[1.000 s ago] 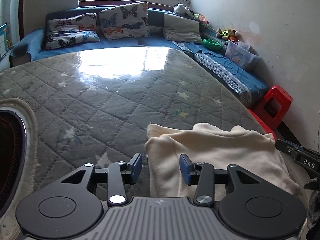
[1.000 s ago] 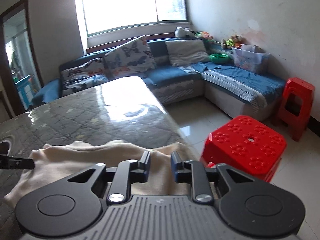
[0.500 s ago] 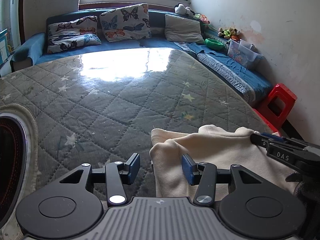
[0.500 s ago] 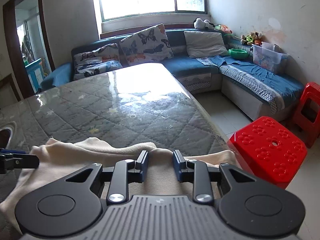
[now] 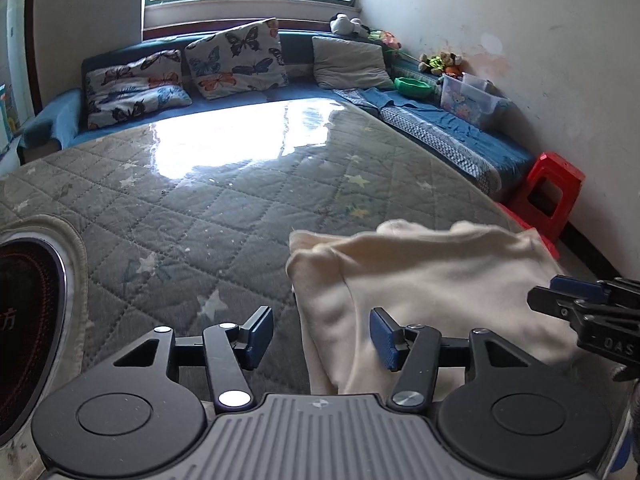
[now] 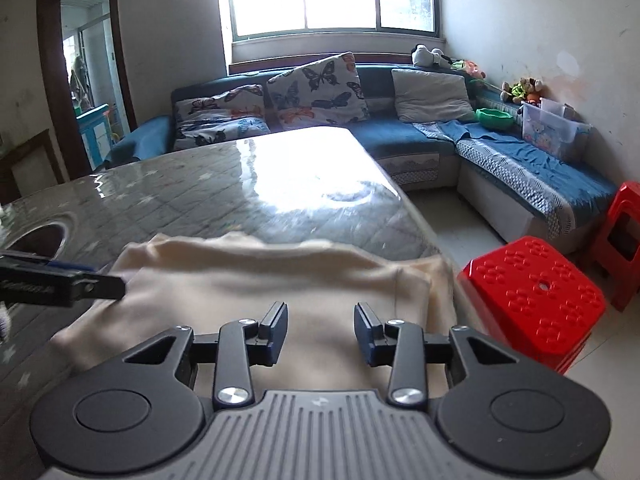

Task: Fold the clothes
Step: 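Lower the folded shirt onto the table and open both grippers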

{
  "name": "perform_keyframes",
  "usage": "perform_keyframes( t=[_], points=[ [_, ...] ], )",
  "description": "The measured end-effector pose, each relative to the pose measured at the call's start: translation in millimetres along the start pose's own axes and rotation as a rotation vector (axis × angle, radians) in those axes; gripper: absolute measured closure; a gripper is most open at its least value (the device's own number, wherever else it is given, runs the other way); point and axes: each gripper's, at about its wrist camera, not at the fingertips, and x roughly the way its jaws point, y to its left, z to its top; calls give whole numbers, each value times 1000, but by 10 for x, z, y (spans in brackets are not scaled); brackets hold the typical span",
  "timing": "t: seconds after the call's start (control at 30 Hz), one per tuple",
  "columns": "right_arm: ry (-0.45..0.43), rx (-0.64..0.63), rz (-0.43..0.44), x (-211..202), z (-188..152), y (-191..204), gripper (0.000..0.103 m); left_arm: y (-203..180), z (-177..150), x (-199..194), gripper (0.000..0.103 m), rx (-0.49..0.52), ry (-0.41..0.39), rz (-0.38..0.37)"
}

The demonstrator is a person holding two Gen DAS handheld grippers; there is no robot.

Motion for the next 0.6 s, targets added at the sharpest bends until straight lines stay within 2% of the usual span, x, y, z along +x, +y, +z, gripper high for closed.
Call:
perform_keyframes(
  t=[0.17,0.3,0.4,0.6],
  points=[
    [7,-30,-30,-94,-172,94,59,-58,-112,-17,43,23,6,18],
    [-14,-28,-46,-177,-215,145,49,-98,-189,-82,39,57,-19,46],
    [-17,-31,-53,-238,-243,190,47,-97,-216,-149,34,55,-29,48],
    [-15,17,-54,-338,-339,233,26,-68,-313,-259,21,44,-32,52]
  ],
)
